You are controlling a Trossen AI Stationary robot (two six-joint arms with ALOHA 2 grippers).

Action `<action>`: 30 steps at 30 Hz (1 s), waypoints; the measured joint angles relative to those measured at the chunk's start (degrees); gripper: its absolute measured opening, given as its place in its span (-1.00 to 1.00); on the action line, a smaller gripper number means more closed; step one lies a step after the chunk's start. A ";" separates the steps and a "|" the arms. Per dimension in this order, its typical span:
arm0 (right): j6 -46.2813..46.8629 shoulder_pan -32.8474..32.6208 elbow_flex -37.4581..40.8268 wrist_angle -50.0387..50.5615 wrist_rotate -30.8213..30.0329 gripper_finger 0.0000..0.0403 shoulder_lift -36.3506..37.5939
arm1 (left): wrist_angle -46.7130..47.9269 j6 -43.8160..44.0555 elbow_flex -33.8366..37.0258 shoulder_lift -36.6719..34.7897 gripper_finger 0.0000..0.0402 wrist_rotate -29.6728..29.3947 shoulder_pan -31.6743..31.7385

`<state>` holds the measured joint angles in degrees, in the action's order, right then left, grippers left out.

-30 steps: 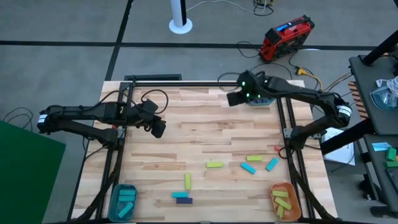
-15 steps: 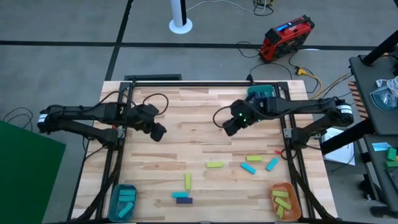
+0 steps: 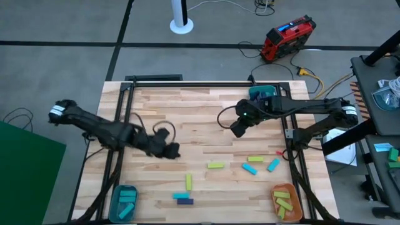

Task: Sort blocks
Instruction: Put the green block into the orange bin

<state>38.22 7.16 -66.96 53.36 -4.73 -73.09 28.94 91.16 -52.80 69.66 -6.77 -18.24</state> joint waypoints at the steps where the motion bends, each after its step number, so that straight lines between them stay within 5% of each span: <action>1: -0.53 0.05 0.00 -0.01 0.00 -0.94 0.38 | -1.06 2.24 -0.02 1.46 -0.41 0.00 -1.37; 8: -5.33 0.26 0.00 -0.01 0.00 -0.94 3.10 | 3.81 11.22 -6.62 10.69 -0.41 0.00 -7.75; 20: -7.66 0.26 0.00 -0.04 -0.46 -0.94 4.03 | 26.28 15.81 -27.25 28.39 -0.41 0.34 -8.61; 30: -8.81 0.26 0.00 0.44 -0.46 -0.94 4.23 | 26.09 18.03 -31.40 38.50 -0.20 0.84 -8.57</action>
<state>29.40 7.42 -66.96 53.80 -5.19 -68.86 55.04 109.19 -84.20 108.17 -5.93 -26.81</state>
